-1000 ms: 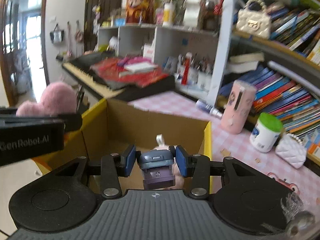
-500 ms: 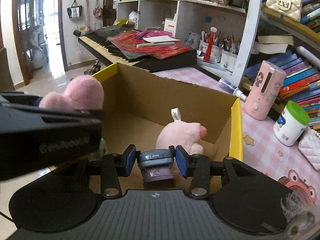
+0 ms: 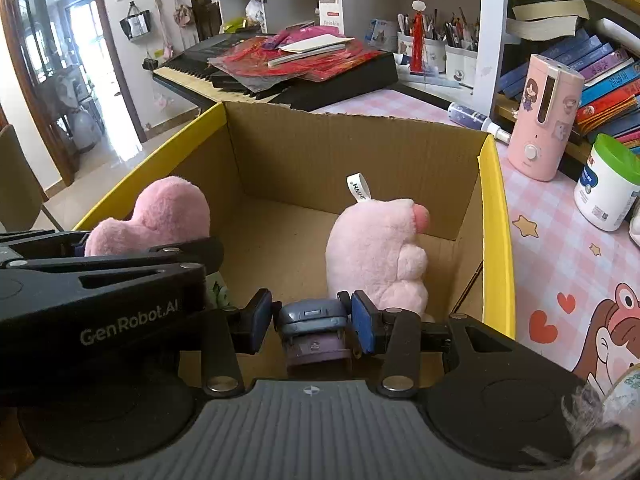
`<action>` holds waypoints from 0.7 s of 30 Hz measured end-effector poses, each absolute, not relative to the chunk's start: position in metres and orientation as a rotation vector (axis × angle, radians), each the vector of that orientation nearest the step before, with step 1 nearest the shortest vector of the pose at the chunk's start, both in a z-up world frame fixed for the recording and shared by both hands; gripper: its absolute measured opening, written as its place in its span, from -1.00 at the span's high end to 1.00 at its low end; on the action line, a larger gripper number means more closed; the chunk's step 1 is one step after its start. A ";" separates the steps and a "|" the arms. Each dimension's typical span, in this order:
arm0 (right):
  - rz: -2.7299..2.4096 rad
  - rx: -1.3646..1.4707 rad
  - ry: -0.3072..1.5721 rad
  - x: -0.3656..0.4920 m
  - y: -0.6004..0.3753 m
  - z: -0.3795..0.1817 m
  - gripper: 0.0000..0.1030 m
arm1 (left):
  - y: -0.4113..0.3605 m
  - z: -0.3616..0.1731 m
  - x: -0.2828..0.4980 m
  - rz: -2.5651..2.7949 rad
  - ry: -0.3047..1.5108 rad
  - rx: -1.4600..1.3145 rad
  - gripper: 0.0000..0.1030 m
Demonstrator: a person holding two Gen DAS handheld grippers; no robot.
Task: Organize objects
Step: 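Lower both tools into the box and open them, releasing chick and car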
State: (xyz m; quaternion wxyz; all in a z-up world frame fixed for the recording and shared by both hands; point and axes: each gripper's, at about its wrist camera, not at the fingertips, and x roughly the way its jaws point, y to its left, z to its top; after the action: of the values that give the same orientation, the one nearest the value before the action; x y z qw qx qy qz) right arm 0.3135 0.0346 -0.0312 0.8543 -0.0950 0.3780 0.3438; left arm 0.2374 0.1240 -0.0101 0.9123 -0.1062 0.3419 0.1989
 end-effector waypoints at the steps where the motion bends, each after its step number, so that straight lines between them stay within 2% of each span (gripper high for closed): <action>1: 0.720 -0.201 0.795 0.313 0.035 -0.031 0.19 | 0.124 -0.009 0.238 0.410 0.703 -0.221 0.05; 3: 0.712 -0.200 0.798 0.312 0.034 -0.030 0.19 | 0.124 -0.008 0.236 0.403 0.689 -0.218 0.01; 6: 0.704 -0.184 0.800 0.310 0.032 -0.027 0.18 | 0.120 -0.002 0.230 0.402 0.651 -0.193 -0.19; 8: 0.700 -0.170 0.790 0.307 0.030 -0.024 0.18 | 0.118 0.002 0.226 0.394 0.629 -0.183 -0.24; 10: 0.696 -0.162 0.759 0.302 0.028 -0.018 0.05 | 0.118 0.008 0.223 0.389 0.609 -0.185 -0.29; 21: 0.621 -0.114 0.604 0.267 0.008 0.014 -0.26 | 0.122 0.033 0.182 0.400 0.497 -0.220 -0.60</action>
State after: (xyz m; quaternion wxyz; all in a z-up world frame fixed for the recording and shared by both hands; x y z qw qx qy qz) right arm 0.2672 0.0082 0.0135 0.9061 -0.0552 0.2924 0.3006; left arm 0.1824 0.1217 0.0328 0.9436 -0.1077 0.2438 0.1962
